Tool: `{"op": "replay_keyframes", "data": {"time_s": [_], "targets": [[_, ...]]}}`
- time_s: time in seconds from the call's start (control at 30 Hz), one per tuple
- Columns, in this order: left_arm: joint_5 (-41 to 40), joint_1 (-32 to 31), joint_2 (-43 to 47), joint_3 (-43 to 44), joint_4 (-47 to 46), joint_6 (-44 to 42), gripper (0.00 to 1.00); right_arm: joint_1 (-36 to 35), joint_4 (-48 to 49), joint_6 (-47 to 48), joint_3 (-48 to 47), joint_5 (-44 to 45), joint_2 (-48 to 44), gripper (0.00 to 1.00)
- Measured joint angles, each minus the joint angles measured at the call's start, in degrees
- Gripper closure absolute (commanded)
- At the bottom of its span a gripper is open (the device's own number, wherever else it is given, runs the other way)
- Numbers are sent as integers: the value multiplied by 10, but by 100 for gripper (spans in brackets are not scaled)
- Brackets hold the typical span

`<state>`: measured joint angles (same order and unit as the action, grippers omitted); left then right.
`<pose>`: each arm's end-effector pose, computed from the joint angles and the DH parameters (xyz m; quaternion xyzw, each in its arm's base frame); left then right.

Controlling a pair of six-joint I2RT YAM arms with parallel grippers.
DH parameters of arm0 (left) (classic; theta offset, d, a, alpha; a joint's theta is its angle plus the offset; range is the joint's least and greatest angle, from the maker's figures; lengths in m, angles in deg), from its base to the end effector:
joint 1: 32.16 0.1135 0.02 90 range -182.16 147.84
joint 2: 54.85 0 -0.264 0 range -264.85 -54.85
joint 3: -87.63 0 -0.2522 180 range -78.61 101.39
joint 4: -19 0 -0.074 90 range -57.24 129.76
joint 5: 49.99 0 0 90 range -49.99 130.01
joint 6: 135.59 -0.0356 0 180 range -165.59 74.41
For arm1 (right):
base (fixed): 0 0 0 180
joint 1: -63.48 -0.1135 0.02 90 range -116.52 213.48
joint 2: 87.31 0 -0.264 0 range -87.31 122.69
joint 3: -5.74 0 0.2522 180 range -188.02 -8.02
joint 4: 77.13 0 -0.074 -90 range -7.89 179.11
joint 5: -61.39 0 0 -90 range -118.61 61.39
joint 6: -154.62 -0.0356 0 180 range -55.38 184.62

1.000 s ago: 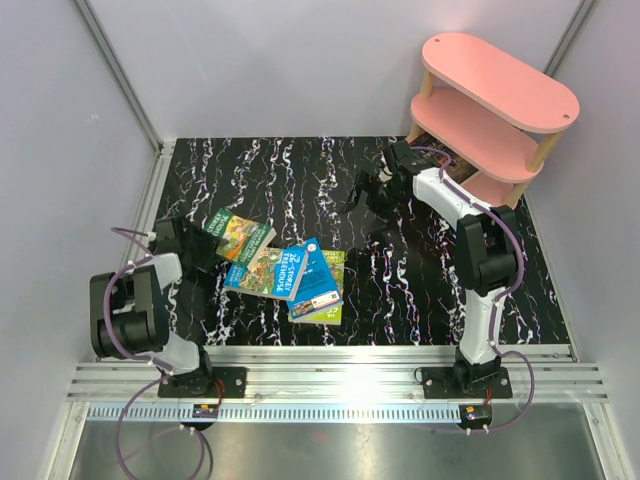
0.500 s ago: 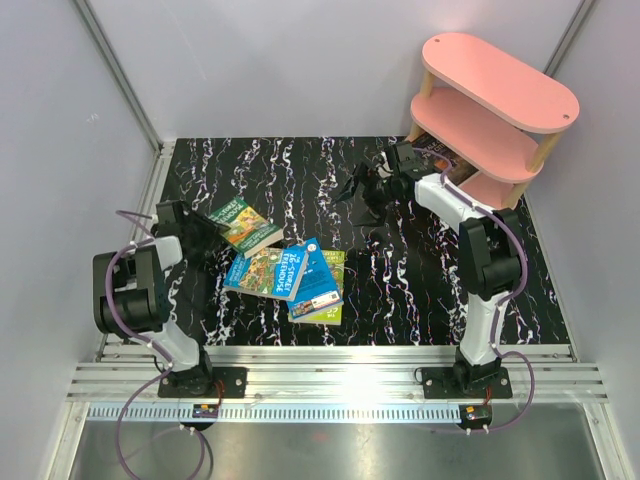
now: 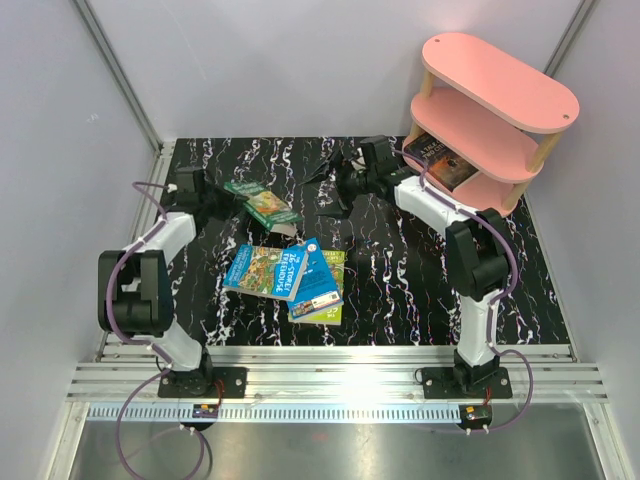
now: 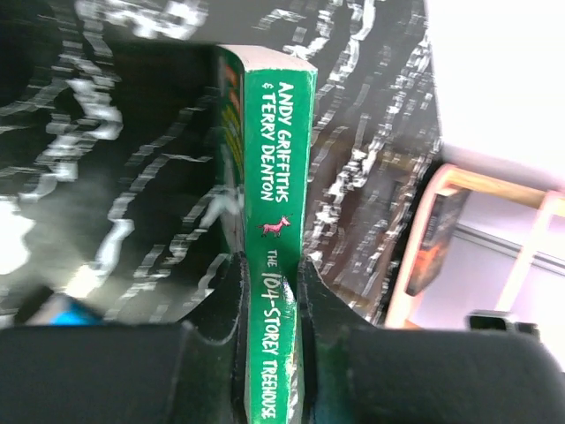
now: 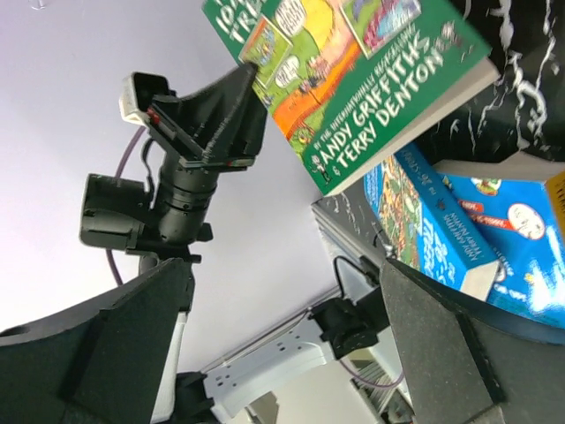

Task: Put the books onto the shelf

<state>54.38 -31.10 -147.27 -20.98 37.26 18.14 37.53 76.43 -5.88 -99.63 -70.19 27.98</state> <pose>0.3506 -0.0023 0.2181 -0.4351 0.7857 -0.3175 0.3041 0.4053 0.2235 0.2491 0.1681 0.8328 0.5256 0.0448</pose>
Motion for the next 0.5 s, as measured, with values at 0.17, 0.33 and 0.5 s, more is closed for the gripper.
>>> {"op": "replay_keyframes", "data": {"time_s": [0.17, 0.33, 0.5], "targets": [[-26, -42, -24, 57, 21, 23, 100, -5, 14, -43, 19, -1, 2, 0], [-37, -61, -34, 82, 28, 50, 100, -3, 45, -92, 77, -1, 2, 0], [-49, -69, -49, 104, 31, 78, 100, -3, 93, -142, 117, -1, 2, 0]]}}
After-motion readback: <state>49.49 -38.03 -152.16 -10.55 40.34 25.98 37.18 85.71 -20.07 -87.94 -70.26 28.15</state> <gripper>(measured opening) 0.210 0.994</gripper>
